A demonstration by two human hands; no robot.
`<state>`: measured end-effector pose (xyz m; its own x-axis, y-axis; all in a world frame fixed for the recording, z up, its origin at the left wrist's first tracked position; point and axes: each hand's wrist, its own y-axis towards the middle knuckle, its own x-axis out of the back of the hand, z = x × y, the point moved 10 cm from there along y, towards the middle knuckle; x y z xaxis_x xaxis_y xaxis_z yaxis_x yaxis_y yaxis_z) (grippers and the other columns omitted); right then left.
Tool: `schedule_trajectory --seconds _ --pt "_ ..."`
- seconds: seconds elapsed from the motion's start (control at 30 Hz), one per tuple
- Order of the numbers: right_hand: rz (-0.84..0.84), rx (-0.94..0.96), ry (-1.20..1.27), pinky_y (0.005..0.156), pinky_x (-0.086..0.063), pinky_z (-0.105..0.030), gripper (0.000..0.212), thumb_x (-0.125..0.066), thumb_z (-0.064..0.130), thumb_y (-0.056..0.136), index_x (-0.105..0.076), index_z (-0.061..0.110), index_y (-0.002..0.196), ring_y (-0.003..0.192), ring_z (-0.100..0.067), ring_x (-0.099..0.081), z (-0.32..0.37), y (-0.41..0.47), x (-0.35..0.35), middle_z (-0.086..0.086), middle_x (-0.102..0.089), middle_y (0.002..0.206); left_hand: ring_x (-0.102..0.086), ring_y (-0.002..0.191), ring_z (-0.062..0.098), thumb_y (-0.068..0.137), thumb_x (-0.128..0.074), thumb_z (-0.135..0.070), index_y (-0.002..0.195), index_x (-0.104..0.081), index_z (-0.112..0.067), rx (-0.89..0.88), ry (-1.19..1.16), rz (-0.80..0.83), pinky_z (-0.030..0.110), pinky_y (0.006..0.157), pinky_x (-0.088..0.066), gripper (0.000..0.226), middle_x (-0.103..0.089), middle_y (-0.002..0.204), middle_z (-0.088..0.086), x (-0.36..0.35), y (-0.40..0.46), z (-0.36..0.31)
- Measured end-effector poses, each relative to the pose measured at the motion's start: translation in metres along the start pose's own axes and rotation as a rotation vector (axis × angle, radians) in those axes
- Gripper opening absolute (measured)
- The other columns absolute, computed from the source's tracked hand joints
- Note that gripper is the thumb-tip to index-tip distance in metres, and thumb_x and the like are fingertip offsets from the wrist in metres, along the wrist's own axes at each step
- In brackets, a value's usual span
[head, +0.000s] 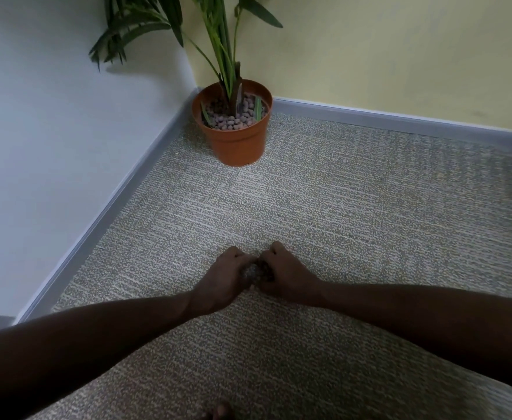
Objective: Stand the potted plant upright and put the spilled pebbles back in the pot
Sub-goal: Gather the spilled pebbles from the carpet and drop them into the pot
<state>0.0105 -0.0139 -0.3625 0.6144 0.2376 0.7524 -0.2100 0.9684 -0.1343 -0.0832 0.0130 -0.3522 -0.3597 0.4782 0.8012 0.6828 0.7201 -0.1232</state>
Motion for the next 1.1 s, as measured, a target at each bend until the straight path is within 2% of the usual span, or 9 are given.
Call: schedule_trajectory --seconds 0.17,0.37,0.5,0.6,0.7,0.8,0.87,0.97,1.1 --pt "-0.016 -0.011 -0.034 0.078 -0.048 -0.044 0.027 -0.065 0.023 0.081 -0.057 0.005 0.099 0.089 -0.033 -0.056 0.005 0.005 0.004 -0.016 -0.049 0.105 -0.048 0.078 0.009 0.088 -0.056 -0.032 0.099 -0.064 -0.028 -0.059 0.122 -0.038 0.027 0.071 -0.040 0.014 -0.063 0.081 0.000 0.002 0.007 -0.004" --pt "-0.015 -0.059 -0.066 0.078 -0.049 -0.044 0.027 -0.063 0.026 0.083 -0.058 0.005 0.099 0.091 -0.035 -0.057 0.005 0.006 0.005 -0.017 -0.050 0.106 -0.054 0.071 0.014 0.086 -0.049 -0.036 0.083 -0.062 -0.026 -0.040 0.237 -0.027 0.034 0.066 -0.045 0.017 -0.062 0.072 0.000 -0.001 0.018 0.001" --pt "0.001 -0.091 -0.078 0.080 -0.050 -0.044 0.029 -0.065 0.025 0.080 -0.057 0.006 0.100 0.093 -0.036 -0.057 0.003 0.008 0.003 -0.017 -0.050 0.108 -0.056 0.068 0.018 0.087 -0.043 -0.042 0.082 -0.061 -0.024 -0.055 0.278 -0.044 0.029 0.062 -0.039 0.027 -0.062 0.071 0.003 -0.001 0.020 0.002" --pt "-0.017 -0.100 -0.085 0.081 -0.050 -0.044 0.026 -0.064 0.025 0.080 -0.059 0.005 0.097 0.094 -0.037 -0.057 0.003 0.009 0.004 -0.019 -0.052 0.105 -0.058 0.069 0.020 0.087 -0.049 -0.035 0.083 -0.062 -0.022 -0.084 0.289 -0.015 0.033 0.063 -0.044 0.019 -0.063 0.073 0.005 -0.001 0.021 -0.001" --pt "-0.040 -0.089 -0.098 0.077 -0.049 -0.041 0.025 -0.063 0.029 0.081 -0.059 0.006 0.091 0.090 -0.036 -0.057 0.003 0.009 0.007 -0.019 -0.054 0.102 -0.058 0.066 0.016 0.084 -0.055 -0.029 0.081 -0.062 -0.020 -0.124 0.284 -0.007 0.028 0.061 -0.039 0.011 -0.065 0.070 0.003 0.003 0.019 -0.007" --pt "-0.058 -0.049 -0.186 0.072 -0.047 -0.039 0.023 -0.060 0.027 0.084 -0.059 0.005 0.089 0.086 -0.035 -0.058 0.004 0.011 0.012 -0.020 -0.054 0.100 -0.056 0.058 0.007 0.083 -0.061 -0.025 0.080 -0.063 -0.020 -0.123 0.177 -0.007 0.021 0.057 -0.035 0.006 -0.067 0.065 -0.001 0.011 0.018 -0.011" --pt "-0.055 -0.020 -0.250 0.069 -0.047 -0.039 0.021 -0.055 0.024 0.088 -0.059 0.003 0.089 0.084 -0.036 -0.060 0.005 0.014 0.015 -0.021 -0.054 0.099 -0.055 0.056 0.007 0.083 -0.063 -0.024 0.079 -0.065 -0.019 -0.102 0.092 -0.017 0.017 0.057 -0.034 0.006 -0.066 0.062 -0.003 0.015 0.017 -0.010" --pt "-0.025 0.016 -0.293 0.068 -0.047 -0.038 0.020 -0.051 0.021 0.090 -0.059 0.003 0.089 0.082 -0.036 -0.061 0.005 0.016 0.015 -0.021 -0.055 0.099 -0.056 0.059 0.009 0.081 -0.064 -0.019 0.080 -0.068 -0.015 -0.097 0.090 -0.001 0.024 0.061 -0.041 0.006 -0.067 0.065 -0.002 0.015 0.016 -0.012" --pt "0.053 -0.006 -0.222 0.073 -0.046 -0.037 0.024 -0.059 0.027 0.085 -0.062 0.003 0.088 0.087 -0.035 -0.060 0.001 0.021 0.017 -0.022 -0.060 0.098 -0.060 0.076 0.016 0.080 -0.059 -0.022 0.090 -0.069 -0.018 -0.167 0.263 0.088 0.033 0.072 -0.045 0.015 -0.070 0.079 0.001 0.005 0.015 -0.020"
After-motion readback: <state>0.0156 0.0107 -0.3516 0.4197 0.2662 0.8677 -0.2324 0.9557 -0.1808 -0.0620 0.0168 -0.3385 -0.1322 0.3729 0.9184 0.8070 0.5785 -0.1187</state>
